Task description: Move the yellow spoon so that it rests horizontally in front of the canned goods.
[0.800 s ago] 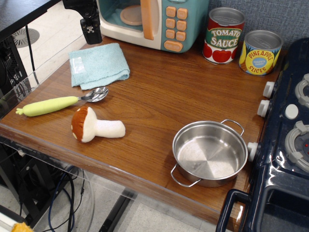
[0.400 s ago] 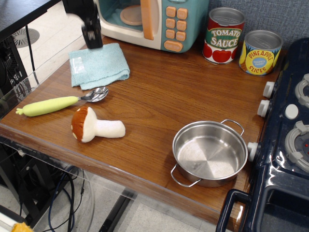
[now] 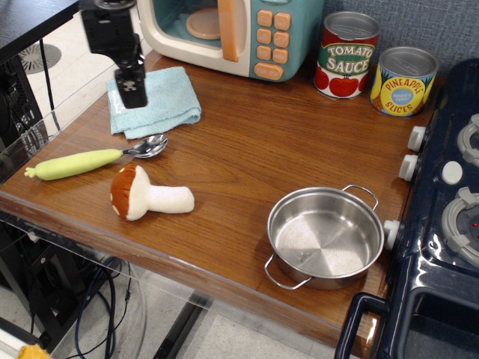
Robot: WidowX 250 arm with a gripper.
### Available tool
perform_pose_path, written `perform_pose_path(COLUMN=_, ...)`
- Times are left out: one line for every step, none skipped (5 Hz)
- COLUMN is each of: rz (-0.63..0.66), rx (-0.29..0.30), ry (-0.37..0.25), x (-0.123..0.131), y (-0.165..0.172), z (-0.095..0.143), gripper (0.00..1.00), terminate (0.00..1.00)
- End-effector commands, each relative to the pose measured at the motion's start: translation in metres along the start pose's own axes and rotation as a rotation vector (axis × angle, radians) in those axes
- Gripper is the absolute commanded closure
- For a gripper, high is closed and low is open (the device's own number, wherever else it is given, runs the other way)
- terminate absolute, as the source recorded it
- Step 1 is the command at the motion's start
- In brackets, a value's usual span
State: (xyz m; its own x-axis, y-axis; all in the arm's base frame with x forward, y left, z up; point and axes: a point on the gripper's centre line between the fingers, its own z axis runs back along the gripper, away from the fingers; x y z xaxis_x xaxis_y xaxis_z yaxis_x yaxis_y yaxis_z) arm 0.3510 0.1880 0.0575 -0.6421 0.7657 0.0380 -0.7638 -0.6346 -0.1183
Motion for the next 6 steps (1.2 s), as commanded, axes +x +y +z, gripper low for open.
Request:
perform_pose_path(rz=-0.006, rx=-0.077, ry=-0.025, x=0.035, y=0.020, z=0.030, gripper=0.00, terminate=0.00)
perform_pose_path(rz=-0.043, rx=-0.063, ry=-0.092, x=0.046, y=0.034, z=0.018, gripper=0.00, terminate=0.00)
perform_pose_path(rz=-0.087, rx=-0.016, ry=-0.175, x=0.052, y=0.047, z=0.004, gripper=0.00, terminate=0.00)
perform_pose_path(rz=-0.115, rx=0.040, ry=-0.240, x=0.056, y=0.057, z=-0.012, gripper=0.00, terminate=0.00)
perform_pose_path(rz=-0.152, rx=0.067, ry=-0.258, x=0.054, y=0.065, z=-0.024, gripper=0.00, terminate=0.00)
perform_pose_path(rz=-0.156, rx=0.083, ry=-0.274, x=0.051, y=0.066, z=-0.029, gripper=0.00, terminate=0.00)
